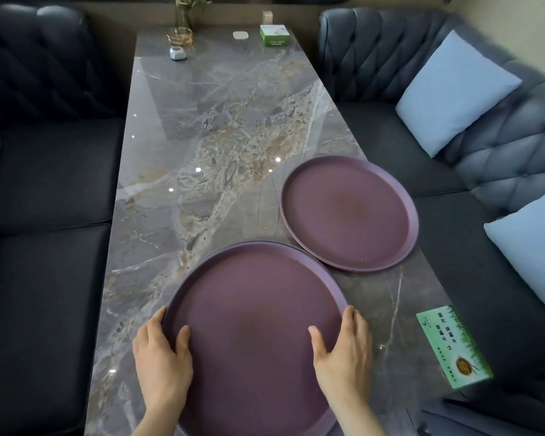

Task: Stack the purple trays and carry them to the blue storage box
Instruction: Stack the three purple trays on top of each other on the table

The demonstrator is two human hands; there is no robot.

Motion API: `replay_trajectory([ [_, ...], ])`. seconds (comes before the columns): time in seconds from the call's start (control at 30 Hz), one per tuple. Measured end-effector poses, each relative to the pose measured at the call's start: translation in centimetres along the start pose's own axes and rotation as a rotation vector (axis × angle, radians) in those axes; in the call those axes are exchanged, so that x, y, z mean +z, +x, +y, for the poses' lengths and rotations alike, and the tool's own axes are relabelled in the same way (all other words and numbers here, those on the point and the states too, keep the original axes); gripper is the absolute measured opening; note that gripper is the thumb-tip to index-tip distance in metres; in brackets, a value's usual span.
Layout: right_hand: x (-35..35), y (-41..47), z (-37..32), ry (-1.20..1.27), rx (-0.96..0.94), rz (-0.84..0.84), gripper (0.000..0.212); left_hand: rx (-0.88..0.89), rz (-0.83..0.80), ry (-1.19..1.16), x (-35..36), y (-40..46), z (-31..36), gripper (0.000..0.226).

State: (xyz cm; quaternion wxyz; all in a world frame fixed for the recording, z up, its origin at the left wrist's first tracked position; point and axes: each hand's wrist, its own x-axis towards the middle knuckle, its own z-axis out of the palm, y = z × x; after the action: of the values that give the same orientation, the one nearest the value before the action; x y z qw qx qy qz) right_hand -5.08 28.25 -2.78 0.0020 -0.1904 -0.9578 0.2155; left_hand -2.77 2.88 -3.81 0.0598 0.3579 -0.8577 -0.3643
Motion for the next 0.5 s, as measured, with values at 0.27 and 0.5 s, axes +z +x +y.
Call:
replay_trajectory([
  [0.27,0.8,0.4,1.0,0.142,-0.098,0.125,0.075,-0.084,0.113,-0.101,0.1,0.5,0.9,0.036],
  [0.5,1.4,0.9,0.6,0.035,-0.151,0.079,0.081,-0.072,0.109,-0.019,1.0,0.6,0.7,0.039],
])
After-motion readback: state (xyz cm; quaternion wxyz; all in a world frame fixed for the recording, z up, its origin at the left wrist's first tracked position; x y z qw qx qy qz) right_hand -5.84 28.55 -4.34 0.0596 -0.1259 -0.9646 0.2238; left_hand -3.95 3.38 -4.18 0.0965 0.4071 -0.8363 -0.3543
